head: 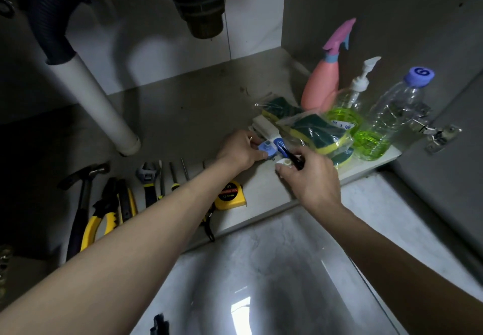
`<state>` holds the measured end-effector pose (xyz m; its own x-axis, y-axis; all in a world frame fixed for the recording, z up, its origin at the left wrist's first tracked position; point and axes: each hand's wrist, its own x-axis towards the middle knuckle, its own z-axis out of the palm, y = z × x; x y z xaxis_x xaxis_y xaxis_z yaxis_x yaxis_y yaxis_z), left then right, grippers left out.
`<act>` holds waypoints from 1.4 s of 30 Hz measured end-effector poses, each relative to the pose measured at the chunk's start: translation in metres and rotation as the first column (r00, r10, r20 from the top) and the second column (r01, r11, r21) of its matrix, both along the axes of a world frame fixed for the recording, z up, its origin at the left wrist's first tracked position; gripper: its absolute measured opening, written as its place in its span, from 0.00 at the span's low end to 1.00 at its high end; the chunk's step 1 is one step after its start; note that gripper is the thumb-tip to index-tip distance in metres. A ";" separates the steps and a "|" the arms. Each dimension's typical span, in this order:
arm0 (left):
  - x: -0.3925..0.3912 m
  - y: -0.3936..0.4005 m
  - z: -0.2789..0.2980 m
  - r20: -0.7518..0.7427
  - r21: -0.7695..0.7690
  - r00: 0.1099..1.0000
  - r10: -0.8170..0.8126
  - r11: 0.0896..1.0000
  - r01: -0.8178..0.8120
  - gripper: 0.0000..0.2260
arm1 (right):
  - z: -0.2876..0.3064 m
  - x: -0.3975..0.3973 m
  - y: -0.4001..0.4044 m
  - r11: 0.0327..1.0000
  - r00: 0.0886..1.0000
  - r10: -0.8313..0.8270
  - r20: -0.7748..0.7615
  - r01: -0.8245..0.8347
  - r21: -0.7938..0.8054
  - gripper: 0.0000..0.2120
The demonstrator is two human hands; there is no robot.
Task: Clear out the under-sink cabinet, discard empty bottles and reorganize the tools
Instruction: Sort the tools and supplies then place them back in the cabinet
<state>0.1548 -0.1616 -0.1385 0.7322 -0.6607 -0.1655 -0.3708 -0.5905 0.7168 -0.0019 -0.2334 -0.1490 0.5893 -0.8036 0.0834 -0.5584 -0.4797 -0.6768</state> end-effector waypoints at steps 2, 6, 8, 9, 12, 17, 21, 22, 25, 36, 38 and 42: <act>0.000 0.003 0.004 0.016 -0.018 1.000 0.027 0.999 -0.027 0.10 | 0.002 -0.004 0.006 0.999 0.994 0.015 0.109 -0.018 0.035 0.16; 0.013 0.026 0.012 0.071 0.003 0.994 0.081 0.997 -0.081 0.06 | 0.004 -0.008 0.022 0.988 0.977 0.148 0.155 -0.153 0.022 0.14; 0.024 0.042 0.015 0.085 0.075 0.994 0.063 0.995 -0.069 0.06 | 0.002 0.000 0.029 0.971 0.971 0.234 0.055 -0.236 0.031 0.16; 0.029 0.049 0.017 0.084 0.107 0.995 0.051 0.992 -0.060 0.08 | 0.001 0.006 0.033 0.962 0.963 0.270 0.004 -0.270 0.040 0.16; 0.042 0.060 0.022 0.083 0.128 0.995 0.049 0.990 -0.059 0.18 | -0.001 0.023 0.047 0.950 0.950 0.304 -0.070 -0.297 0.098 0.18; 0.056 0.060 0.033 0.091 0.133 0.996 0.011 0.991 -0.023 0.22 | -0.003 0.031 0.060 0.944 0.932 0.326 -0.158 -0.331 -0.006 0.23; 0.060 0.056 0.031 0.135 0.237 0.983 -0.121 0.968 0.087 0.19 | -0.004 0.021 0.056 0.916 0.907 0.336 -0.255 -0.377 -0.133 0.20; 0.060 0.055 0.027 0.130 0.265 0.980 -0.149 0.958 0.111 0.19 | -0.003 0.018 0.054 0.913 0.903 0.335 -0.268 -0.382 -0.143 0.18; 0.061 0.051 0.014 0.099 0.327 0.975 -0.197 0.932 0.155 0.24 | 0.000 0.015 0.048 0.908 0.896 0.331 -0.294 -0.388 -0.160 0.12; 0.065 0.054 0.004 0.215 0.251 0.958 -0.188 0.959 0.132 0.20 | 0.000 0.013 0.046 0.882 0.877 0.343 -0.337 -0.424 -0.207 0.09; 0.062 0.054 0.003 0.245 0.241 0.952 -0.185 0.963 0.125 0.18 | -0.001 0.015 0.045 0.880 0.879 0.353 -0.321 -0.428 -0.204 0.10; 0.058 0.053 0.001 0.277 0.205 0.947 -0.160 0.973 0.104 0.13 | -0.001 0.024 0.044 0.878 0.883 0.375 -0.283 -0.436 -0.199 0.12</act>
<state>0.2129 -0.1083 -0.1376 0.6751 -0.7324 -0.0878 -0.6297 -0.6342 0.4486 0.0220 -0.1890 -0.1503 0.8853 -0.4595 0.0713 -0.4014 -0.8326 -0.3816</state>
